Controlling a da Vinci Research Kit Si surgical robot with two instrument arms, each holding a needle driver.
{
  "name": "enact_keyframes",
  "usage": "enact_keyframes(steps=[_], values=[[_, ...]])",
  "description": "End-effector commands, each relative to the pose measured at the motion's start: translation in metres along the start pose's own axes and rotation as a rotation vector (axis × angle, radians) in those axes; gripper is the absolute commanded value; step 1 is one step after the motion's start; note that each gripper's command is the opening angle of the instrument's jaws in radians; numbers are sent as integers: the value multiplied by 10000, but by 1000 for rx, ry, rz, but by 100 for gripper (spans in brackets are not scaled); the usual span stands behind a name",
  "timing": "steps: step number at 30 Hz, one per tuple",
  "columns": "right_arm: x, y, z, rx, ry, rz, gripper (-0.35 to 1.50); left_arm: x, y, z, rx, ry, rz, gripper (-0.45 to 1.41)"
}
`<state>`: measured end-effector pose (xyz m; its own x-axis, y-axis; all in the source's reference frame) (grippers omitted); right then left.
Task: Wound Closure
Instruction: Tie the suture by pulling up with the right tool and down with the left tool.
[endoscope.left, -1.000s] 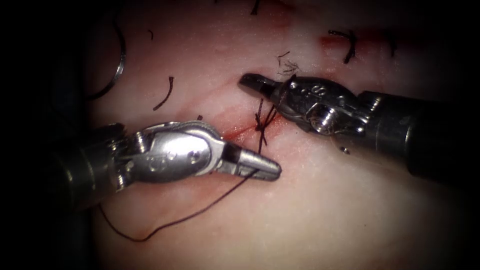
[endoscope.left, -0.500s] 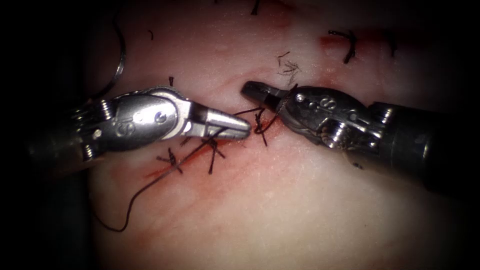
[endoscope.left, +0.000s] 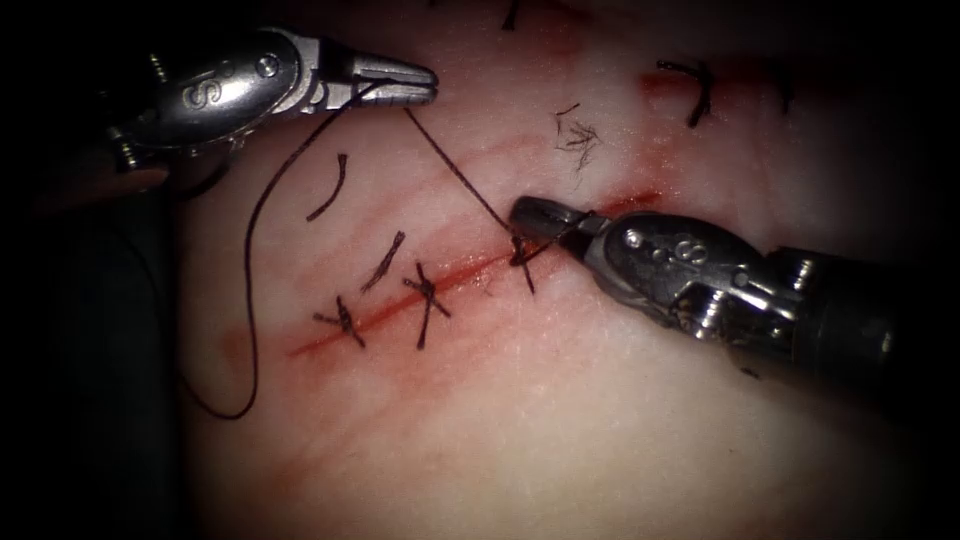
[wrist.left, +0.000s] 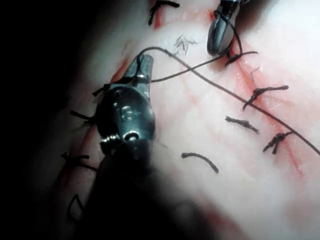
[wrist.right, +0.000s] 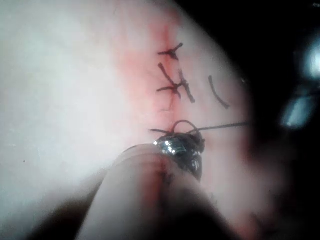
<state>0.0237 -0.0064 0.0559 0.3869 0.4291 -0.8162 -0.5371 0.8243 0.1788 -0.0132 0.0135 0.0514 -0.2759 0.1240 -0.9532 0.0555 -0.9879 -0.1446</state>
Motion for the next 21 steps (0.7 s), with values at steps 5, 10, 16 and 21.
enact_keyframes(steps=[5, 10, 16, 21], values=[[-1, -13, 0, 14, 7, -18, -35, -5, -37, 1, 49, -19, -51, -35], [-1, -18, -7, 15, 17, -31, -35, -9, -64, -3, 137, -40, -131, -35], [-5, -25, -15, 18, 23, -42, -35, -3, -89, -8, 246, -62, -137, -35], [-5, -26, -17, 17, 32, -54, -35, 10, -103, -14, 315, -58, -105, -35]])
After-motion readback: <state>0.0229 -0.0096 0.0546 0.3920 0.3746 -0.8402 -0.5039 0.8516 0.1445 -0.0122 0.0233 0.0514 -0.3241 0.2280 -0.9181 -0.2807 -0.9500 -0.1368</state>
